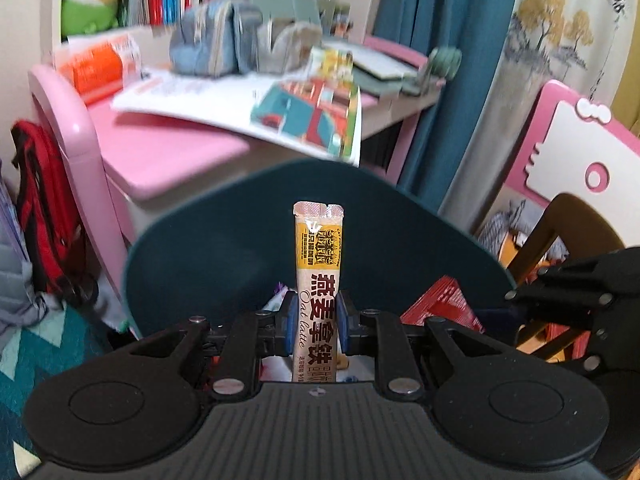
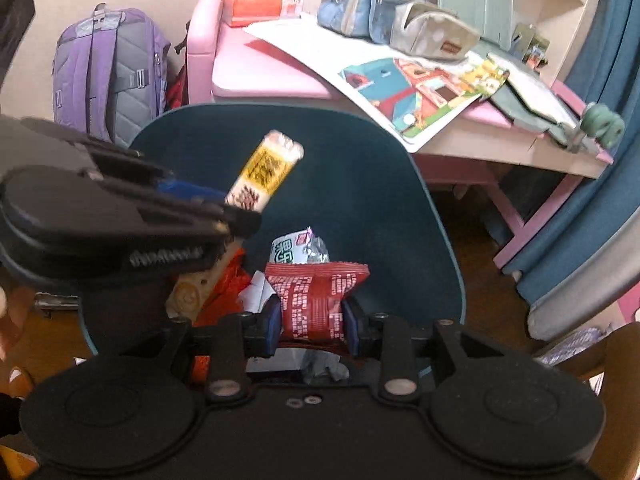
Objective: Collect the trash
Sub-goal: 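Open the left tool and right tool to drop stick and wrapper into the bin, then move both open tools from the bin down to the onion on the floor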
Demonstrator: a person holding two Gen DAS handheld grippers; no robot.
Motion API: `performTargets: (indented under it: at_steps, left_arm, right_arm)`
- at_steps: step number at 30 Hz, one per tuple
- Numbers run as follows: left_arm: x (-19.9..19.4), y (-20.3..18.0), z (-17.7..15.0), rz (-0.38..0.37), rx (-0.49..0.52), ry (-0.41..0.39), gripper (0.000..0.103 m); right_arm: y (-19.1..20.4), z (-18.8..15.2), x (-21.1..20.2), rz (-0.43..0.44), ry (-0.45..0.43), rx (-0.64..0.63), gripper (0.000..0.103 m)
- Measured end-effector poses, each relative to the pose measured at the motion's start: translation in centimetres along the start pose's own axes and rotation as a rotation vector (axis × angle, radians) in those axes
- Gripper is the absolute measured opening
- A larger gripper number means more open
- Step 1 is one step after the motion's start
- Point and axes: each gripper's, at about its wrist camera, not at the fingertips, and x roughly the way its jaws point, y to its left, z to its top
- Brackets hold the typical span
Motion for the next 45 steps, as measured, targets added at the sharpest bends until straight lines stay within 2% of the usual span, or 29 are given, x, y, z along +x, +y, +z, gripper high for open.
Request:
performTargets:
  at_steps: [6,8,11,14,16,17,22,30,40,43,45]
  left_arm:
    - [1.4,-0.6,-0.6,-0.009,0.015,0.073,0.020]
    - [1.7,-0.5,-0.7,-0.014,0.004,0.096,0.022]
    - [1.7,-0.4,-0.8,-0.009,-0.004,0.104,0.026]
    - [0.9,-0.2,-0.8,-0.022,-0.015,0.085,0.038]
    - [0.2,-0.3,-0.7,-0.018,-0.011,0.058,0.055]
    - [-0.2,-0.3,-0.6,-0.019,-0.007,0.042,0.057]
    - [-2.6,0.2,-0.5,-0.032,-0.035,0.002,0.058]
    - [-8.0,1.6,-1.2,-0.005,-0.035,-0.072,0.058]
    - [-15.5,4.9,-4.3,0.042,-0.043,-0.140,0.059]
    - [-17.8,6.4,-5.8,0.052,-0.058,-0.156,0.067]
    - [-19.3,7.5,-6.9,0.078,-0.059,-0.174,0.068]
  right_arm:
    - [-0.1,-0.1,0.1,0.011,0.019,-0.017,0.038]
    - [-0.2,-0.1,0.0,0.006,0.010,-0.016,0.045]
    - [-0.4,-0.2,-0.4,0.005,0.001,-0.008,0.046]
    - [-0.4,-0.2,-1.0,0.005,-0.010,0.000,0.047]
    - [-0.4,-0.3,-1.6,0.009,-0.021,0.004,0.048]
    - [-0.3,-0.3,-1.9,0.011,-0.027,0.007,0.048]
    - [0.5,-0.5,-3.7,0.017,-0.058,0.006,0.050]
    - [3.0,-0.6,-7.9,0.047,-0.144,0.009,0.051]
    - [8.7,-1.0,-11.9,0.130,-0.258,-0.004,0.054]
    - [10.9,-1.0,-12.5,0.162,-0.284,-0.014,0.054]
    - [12.7,-0.8,-12.5,0.186,-0.294,-0.028,0.054]
